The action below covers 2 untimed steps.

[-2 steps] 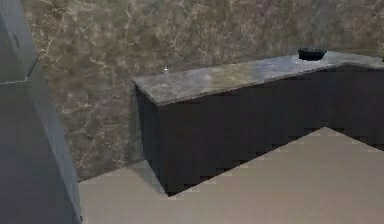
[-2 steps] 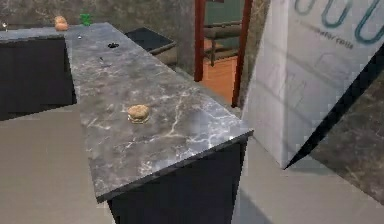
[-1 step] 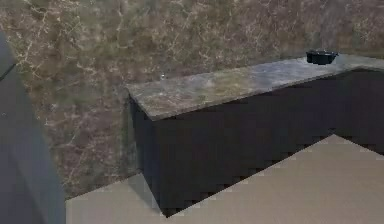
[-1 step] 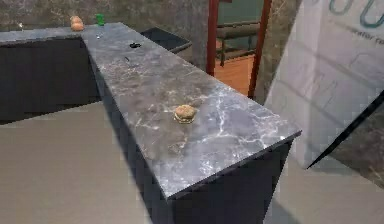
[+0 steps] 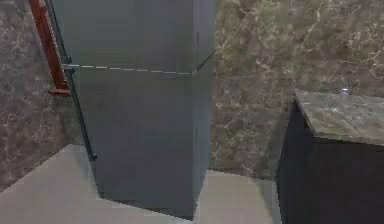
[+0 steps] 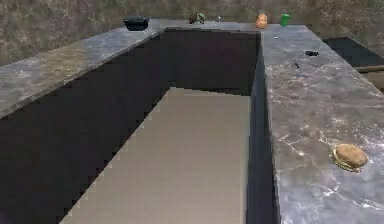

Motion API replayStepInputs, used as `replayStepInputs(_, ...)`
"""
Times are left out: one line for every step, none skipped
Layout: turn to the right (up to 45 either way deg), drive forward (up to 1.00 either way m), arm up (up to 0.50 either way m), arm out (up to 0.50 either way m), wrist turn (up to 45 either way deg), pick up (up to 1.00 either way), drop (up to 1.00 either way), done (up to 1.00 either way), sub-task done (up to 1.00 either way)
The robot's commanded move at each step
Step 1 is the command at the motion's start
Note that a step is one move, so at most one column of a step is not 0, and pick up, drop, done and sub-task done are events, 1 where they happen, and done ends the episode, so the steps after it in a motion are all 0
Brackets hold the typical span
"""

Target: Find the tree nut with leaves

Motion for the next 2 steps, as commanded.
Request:
replayStepInputs(-45.0, 0.00, 0.00, 0.00, 0.0, 0.00, 0.00, 0.00, 0.00)
replayStepInputs(-27.0, 0.00, 0.00, 0.00, 0.0, 0.00, 0.00, 0.00, 0.00)
